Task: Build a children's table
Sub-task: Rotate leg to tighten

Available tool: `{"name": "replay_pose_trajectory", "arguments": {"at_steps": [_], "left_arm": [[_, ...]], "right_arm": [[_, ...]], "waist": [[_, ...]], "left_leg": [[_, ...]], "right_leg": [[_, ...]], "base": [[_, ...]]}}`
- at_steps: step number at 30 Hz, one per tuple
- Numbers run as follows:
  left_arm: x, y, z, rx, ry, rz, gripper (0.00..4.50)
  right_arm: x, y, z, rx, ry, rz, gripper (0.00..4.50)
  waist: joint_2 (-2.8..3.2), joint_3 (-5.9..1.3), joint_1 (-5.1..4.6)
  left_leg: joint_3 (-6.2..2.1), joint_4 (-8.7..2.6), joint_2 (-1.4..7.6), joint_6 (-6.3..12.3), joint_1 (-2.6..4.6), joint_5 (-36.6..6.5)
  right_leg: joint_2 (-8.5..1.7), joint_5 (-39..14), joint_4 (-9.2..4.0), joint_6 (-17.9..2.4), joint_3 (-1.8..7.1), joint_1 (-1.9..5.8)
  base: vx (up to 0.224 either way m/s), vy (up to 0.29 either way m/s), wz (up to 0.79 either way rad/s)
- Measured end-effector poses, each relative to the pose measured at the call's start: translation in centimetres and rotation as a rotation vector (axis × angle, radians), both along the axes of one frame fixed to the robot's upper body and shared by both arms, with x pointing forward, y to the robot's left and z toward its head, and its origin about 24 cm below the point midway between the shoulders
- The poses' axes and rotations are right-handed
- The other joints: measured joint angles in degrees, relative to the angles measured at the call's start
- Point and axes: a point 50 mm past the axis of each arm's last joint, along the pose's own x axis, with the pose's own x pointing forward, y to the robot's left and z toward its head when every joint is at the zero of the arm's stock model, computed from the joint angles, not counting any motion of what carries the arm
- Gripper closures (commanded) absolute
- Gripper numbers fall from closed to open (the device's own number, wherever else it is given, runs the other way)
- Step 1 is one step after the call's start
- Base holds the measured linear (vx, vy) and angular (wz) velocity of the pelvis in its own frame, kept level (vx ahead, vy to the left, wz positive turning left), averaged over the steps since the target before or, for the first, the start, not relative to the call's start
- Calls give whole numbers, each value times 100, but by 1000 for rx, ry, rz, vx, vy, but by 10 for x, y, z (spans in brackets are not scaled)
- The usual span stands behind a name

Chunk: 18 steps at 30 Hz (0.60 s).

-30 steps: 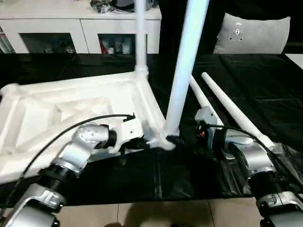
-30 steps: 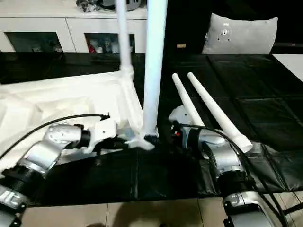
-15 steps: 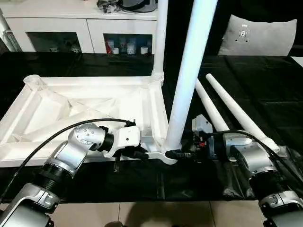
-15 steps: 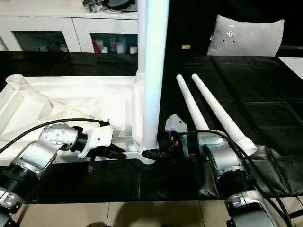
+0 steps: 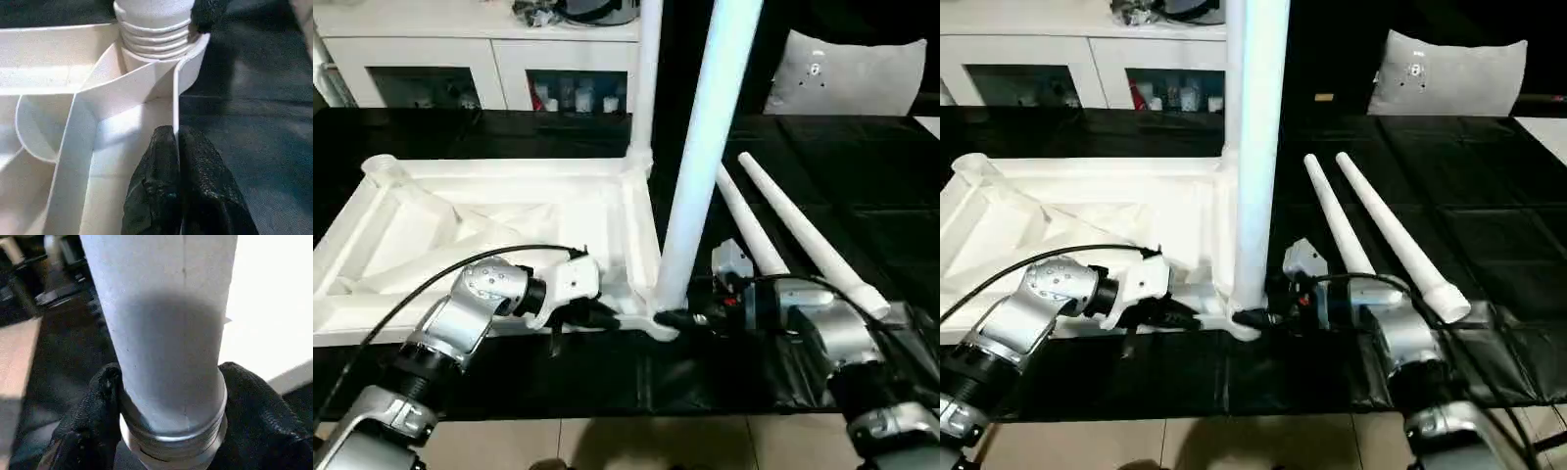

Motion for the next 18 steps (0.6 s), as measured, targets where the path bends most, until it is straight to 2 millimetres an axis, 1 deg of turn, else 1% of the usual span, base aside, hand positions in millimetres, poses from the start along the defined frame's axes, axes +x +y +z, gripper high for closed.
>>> {"name": "replay_pose_trajectory", "arguments": {"at_steps": [1,4,5,6,7,8,10,11,12,14,15,16,17,18], "left_arm": [[2,-1,-1,-4,5,41,450],[9,-10,-3,-17,-6,173,450],[11,-16,-4,-28,-3,216,450],[13,-20,-4,-37,-4,247,450],[17,-27,-5,-45,-7,303,450],[21,-35,-5,-55,-14,351,450],[25,-45,-6,-68,-22,397,450],[26,-50,-6,-70,-34,414,450],[27,-53,-6,-63,-53,411,450],[29,-56,-6,-42,-109,390,450],[29,-57,-6,-33,-135,377,450],[29,-57,-6,-26,-154,365,450],[30,-56,-5,-11,-184,346,450],[30,-54,-5,2,-204,334,450]], "right_arm": [[2,2,-1,7,3,-53,184],[15,11,-4,10,10,-225,184],[19,12,-5,7,14,-292,184],[23,14,-5,10,17,-333,184],[29,17,-5,10,25,-415,184],[35,20,-4,4,26,-488,184],[40,21,-4,2,30,-572,184],[41,21,-4,9,34,-611,128],[42,20,-3,12,33,-627,115],[43,22,-2,45,41,-658,112],[44,21,-2,45,41,-666,104],[44,21,-2,44,39,-669,81],[44,20,-1,44,32,-667,70],[43,20,-1,46,31,-666,70]], "waist": [[-1,0,-24],[-7,0,-174],[-11,-1,-220],[-12,-1,-241],[-15,0,-284],[-15,0,-303],[-18,-1,-298],[-19,-1,-286],[-19,-1,-273],[-19,-2,-246],[-19,-2,-231],[-19,-2,-214],[-19,-2,-184],[-19,-2,-167]], "left_leg": [[1,0,0,-3,-1,2],[2,5,0,-9,5,6],[2,5,0,-9,6,7],[2,8,0,-9,6,7],[2,10,0,-8,4,7],[2,11,0,-8,2,7],[0,11,0,-8,1,7],[-1,11,0,-8,1,7],[-3,9,1,-8,-2,7],[-4,3,2,-8,-5,6],[-4,2,2,-7,-6,6],[-4,-1,2,-7,-6,6],[-4,-2,3,-7,-6,5],[-4,-3,3,-7,-6,5]], "right_leg": [[0,1,-1,0,0,2],[0,-1,-6,3,0,3],[0,-1,-12,3,-1,3],[0,-1,-11,3,-1,3],[0,-1,-12,3,-2,2],[0,-1,-12,3,-2,1],[0,-1,-12,3,-4,1],[0,-1,-12,3,-5,1],[0,-1,-12,4,-8,0],[0,0,-11,4,-9,-1],[0,0,-11,4,-9,-1],[0,0,-11,4,-10,-4],[0,0,-11,3,-10,-8],[0,1,-11,2,-10,-10]], "base": [[0,0,0],[0,0,0],[0,0,0],[0,0,0],[0,0,0],[0,0,0],[0,0,0],[0,0,0],[0,0,0],[0,0,0],[0,0,0],[0,0,0],[0,0,0],[0,0,0]]}}
